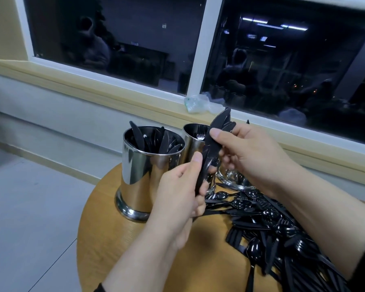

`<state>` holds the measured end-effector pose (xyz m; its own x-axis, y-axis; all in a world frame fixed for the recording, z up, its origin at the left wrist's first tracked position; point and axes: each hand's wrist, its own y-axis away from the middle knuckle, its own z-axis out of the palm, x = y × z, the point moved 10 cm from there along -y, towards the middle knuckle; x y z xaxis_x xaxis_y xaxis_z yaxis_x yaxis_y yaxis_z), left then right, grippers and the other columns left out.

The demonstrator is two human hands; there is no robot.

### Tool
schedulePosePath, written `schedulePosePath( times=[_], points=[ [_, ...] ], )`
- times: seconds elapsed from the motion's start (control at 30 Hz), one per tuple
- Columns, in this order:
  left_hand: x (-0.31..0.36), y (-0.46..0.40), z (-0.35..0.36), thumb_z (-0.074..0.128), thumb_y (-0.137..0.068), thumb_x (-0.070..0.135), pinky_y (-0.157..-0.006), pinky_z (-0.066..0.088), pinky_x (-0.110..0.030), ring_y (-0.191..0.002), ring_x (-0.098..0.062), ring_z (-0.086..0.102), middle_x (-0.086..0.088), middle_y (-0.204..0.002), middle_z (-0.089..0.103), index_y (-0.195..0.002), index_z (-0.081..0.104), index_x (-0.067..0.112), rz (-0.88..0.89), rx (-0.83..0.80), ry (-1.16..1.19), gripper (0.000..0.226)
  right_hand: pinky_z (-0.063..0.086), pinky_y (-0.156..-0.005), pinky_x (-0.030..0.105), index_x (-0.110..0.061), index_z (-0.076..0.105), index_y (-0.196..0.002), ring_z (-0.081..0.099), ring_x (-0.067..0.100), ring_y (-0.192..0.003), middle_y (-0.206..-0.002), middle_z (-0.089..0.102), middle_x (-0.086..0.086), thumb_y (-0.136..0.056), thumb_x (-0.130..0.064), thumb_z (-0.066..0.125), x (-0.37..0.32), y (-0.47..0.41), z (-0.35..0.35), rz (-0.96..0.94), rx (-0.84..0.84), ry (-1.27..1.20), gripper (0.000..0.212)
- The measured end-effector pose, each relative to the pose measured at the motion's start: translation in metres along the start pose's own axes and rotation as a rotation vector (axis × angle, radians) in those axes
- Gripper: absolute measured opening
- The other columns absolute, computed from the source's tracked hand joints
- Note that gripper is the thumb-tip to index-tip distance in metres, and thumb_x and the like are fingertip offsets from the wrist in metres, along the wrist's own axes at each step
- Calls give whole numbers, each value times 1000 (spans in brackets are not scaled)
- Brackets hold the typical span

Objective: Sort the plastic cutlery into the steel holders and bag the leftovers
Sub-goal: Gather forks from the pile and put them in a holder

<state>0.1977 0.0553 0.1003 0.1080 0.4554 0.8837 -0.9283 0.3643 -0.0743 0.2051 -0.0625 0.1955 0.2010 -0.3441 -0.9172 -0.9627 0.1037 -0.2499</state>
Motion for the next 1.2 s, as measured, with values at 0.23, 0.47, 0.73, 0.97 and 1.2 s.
schedulePosePath(
  times=[0.23, 0.47, 0.73, 0.97, 1.2],
  points=[
    [36, 5, -40, 52, -106, 40, -43, 34, -26, -47, -16, 40, -5, -63, 56, -72, 62, 10, 201, 182, -89, 46, 37, -53, 27, -17, 61, -77, 46, 16, -62, -67, 56, 3, -97, -25, 67, -63, -20, -3, -175, 184, -74, 22],
    [53, 6, -90, 51, -107, 33, -41, 35, -26, -46, -17, 46, -4, -61, 60, -80, 72, 17, 256, 331, -154, 38, 40, -62, 35, -14, 65, -78, 49, 14, -61, -66, 60, 1, -94, -36, 66, -71, -53, 15, -231, 334, 127, 27],
    [50, 7, -90, 55, -104, 38, -41, 35, -25, -43, -21, 47, -6, -51, 51, -63, 63, 12, 194, 306, -199, 49, 44, -57, 22, -22, 76, -92, 56, 8, -60, -75, 70, -3, -95, -52, 62, -21, -52, 60, -108, 82, 556, 34],
    [33, 8, -51, 53, -105, 38, -44, 37, -22, -47, -19, 48, -3, -53, 52, -65, 65, 14, 196, 177, -337, 48, 36, -48, 20, -19, 71, -80, 40, 7, -47, -60, 51, 9, -102, -42, 54, 2, 17, -17, -104, 221, 521, 36],
    [-19, 32, 71, 53, -103, 40, -58, 48, -40, -52, -16, 53, -3, -60, 60, -76, 65, 21, 256, -130, -643, 35, 38, -58, 15, -28, 74, -89, 52, 0, -59, -64, 62, -18, -101, -38, 56, 61, 152, -145, 24, 373, 573, 24]
  ],
)
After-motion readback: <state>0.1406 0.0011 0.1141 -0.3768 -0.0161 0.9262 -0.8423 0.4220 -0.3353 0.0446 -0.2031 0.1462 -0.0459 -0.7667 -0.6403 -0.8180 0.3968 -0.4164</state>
